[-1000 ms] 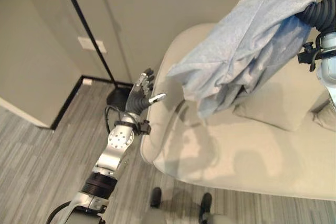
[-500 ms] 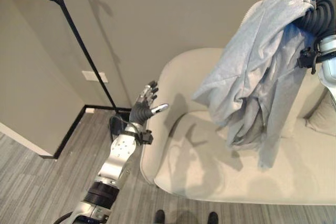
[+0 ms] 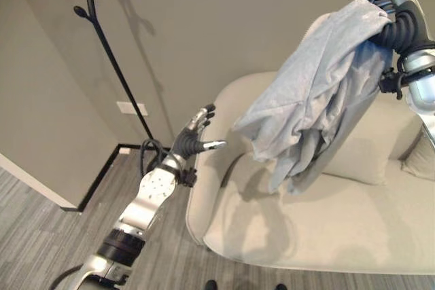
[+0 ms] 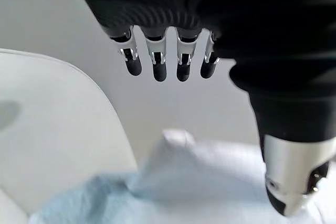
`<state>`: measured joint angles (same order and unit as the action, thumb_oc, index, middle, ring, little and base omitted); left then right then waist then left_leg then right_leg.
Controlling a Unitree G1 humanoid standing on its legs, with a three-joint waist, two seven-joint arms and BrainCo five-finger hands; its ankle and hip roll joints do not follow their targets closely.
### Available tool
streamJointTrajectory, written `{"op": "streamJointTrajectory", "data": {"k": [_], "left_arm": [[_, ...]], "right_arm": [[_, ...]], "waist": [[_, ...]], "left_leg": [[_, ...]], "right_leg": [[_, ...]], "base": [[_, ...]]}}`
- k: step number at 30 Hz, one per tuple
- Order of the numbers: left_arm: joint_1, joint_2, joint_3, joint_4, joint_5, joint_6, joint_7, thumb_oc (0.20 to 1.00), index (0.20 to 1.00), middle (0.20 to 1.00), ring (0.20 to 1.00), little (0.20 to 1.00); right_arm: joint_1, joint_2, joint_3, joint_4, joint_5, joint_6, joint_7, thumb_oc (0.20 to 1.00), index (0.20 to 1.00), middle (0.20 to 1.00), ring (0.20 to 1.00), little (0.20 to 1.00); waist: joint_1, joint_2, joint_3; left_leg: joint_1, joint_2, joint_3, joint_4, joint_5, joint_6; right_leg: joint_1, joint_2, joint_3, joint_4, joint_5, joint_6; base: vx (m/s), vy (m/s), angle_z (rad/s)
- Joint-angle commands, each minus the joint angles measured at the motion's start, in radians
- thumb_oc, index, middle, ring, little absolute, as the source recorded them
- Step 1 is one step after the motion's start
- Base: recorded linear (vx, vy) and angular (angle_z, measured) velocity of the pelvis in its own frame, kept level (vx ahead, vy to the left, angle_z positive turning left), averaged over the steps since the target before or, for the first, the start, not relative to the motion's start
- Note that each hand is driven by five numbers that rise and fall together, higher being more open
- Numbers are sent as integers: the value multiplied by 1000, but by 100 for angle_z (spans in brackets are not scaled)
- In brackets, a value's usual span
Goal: Hang the clothes on the sofa on the clothes rack.
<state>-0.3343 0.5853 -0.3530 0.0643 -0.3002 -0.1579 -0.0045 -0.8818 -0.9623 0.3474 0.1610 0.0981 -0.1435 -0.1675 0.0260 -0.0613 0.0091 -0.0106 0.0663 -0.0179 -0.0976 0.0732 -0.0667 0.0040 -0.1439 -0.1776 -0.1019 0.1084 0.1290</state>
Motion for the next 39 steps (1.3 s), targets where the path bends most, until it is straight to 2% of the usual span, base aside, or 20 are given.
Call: {"op": "streamJointTrajectory", "data": {"k": [1, 11, 16, 28, 39], "left_arm": [[-135, 22, -45, 65, 19, -33, 4, 1000, 1000, 1000, 1000, 1000], [-413, 109, -189, 147, 90, -29, 2, 1000, 1000, 1000, 1000, 1000], [-491, 89, -237, 200, 93, -25, 10, 1000, 1000, 1000, 1000, 1000], [-500, 30, -284, 260, 129, -5, -6, 1000, 1000, 1000, 1000, 1000], [-377, -53, -271, 294, 161, 8, -16, 1000, 1000, 1000, 1000, 1000]], "right_arm": [[-141, 13, 15, 22, 46, -22, -21, 200, 200, 200, 200, 200], [-169, 43, 60, 0, 62, -26, -1, 200, 200, 200, 200, 200], [-193, 56, 83, -6, 62, -21, 0, 200, 200, 200, 200, 200], [-238, 75, 107, -39, 54, -18, -4, 200, 200, 200, 200, 200], [-230, 63, 79, -48, 36, -11, -27, 200, 200, 200, 200, 200]], "waist": [[2, -27, -64], [-11, -7, -69], [-17, -3, -71], [-33, 9, -67], [-39, -4, -58]], "left_leg": [[39, 39, 25, 10, -84, -42], [44, 39, 33, 10, -80, -42], [49, 38, 33, 10, -81, -42], [63, 37, 44, 10, -86, -37], [63, 43, 50, 10, -89, -36]], "right_leg": [[34, -48, -8, 15, -36, 62], [36, -51, -10, 15, -34, 67], [40, -53, -10, 15, -36, 70], [42, -53, 5, 15, -34, 67], [38, -49, 11, 15, -38, 62]], "base": [[0, 0, 0], [0, -1, 0], [-1, -4, -1], [1, -2, -3], [3, 0, -1]]}}
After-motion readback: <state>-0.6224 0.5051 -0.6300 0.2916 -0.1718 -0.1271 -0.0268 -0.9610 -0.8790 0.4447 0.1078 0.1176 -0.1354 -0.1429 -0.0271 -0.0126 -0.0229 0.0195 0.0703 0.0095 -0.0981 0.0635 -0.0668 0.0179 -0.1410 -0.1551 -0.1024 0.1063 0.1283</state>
